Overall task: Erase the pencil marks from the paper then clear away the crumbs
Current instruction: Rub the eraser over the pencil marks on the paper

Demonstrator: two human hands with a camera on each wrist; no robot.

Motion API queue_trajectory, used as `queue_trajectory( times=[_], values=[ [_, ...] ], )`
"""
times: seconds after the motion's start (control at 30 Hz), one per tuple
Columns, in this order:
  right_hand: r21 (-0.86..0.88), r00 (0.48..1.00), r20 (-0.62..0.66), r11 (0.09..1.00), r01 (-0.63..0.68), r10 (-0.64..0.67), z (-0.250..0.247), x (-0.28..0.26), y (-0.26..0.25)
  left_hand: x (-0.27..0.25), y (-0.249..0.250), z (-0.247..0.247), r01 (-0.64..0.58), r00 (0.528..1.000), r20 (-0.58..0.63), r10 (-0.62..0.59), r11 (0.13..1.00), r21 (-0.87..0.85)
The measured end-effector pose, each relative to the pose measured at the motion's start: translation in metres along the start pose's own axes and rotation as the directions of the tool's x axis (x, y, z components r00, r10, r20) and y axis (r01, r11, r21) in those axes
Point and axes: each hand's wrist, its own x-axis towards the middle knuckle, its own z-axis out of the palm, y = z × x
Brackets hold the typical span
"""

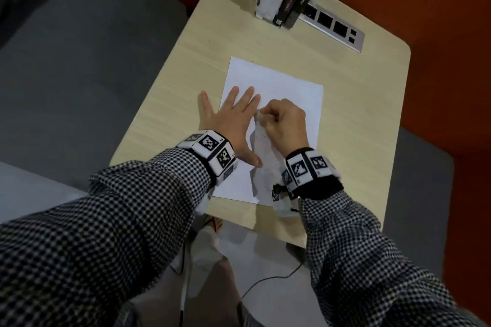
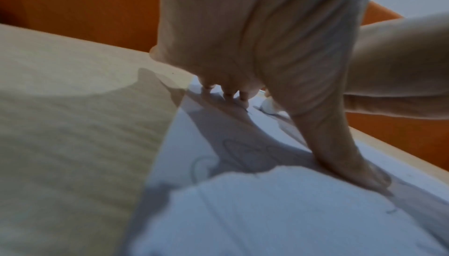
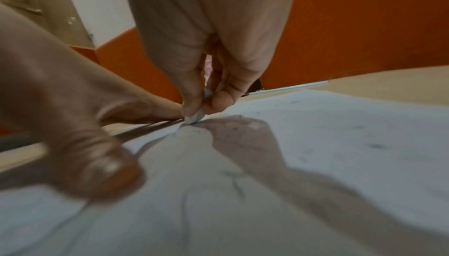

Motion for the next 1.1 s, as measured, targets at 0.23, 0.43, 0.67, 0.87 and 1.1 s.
queue_trajectory(
  times=[0.23, 0.43, 0.67, 0.87, 1.1],
  values=[
    [0.01, 1.0, -0.02, 1.0, -0.014, 0.014, 0.004, -0.041, 0.008, 0.002, 0.0, 0.003, -0.005, 1.0, 0.006, 0.005, 1.0, 0.013],
    [-0.001, 0.999, -0.046, 1.0, -0.022, 0.022, 0.007, -0.015, 0.005, 0.003, -0.002, 0.004, -0.014, 1.0, -0.004, 0.014, 1.0, -0.005],
    [0.026, 0.998, -0.052, 0.999, -0.028, 0.03, 0.007, -0.018, 0.0, 0.004, -0.004, 0.006, -0.026, 1.0, 0.006, 0.026, 0.999, -0.036],
    [-0.001, 0.996, -0.083, 0.999, -0.034, 0.034, 0.012, -0.036, 0.006, 0.005, -0.005, 0.005, -0.033, 0.999, 0.005, 0.033, 0.998, -0.05],
    [0.039, 0.996, -0.071, 0.998, -0.043, 0.046, 0.009, -0.001, 0.001, 0.004, -0.004, 0.006, -0.032, 0.999, -0.007, 0.031, 0.998, -0.053]
  ],
)
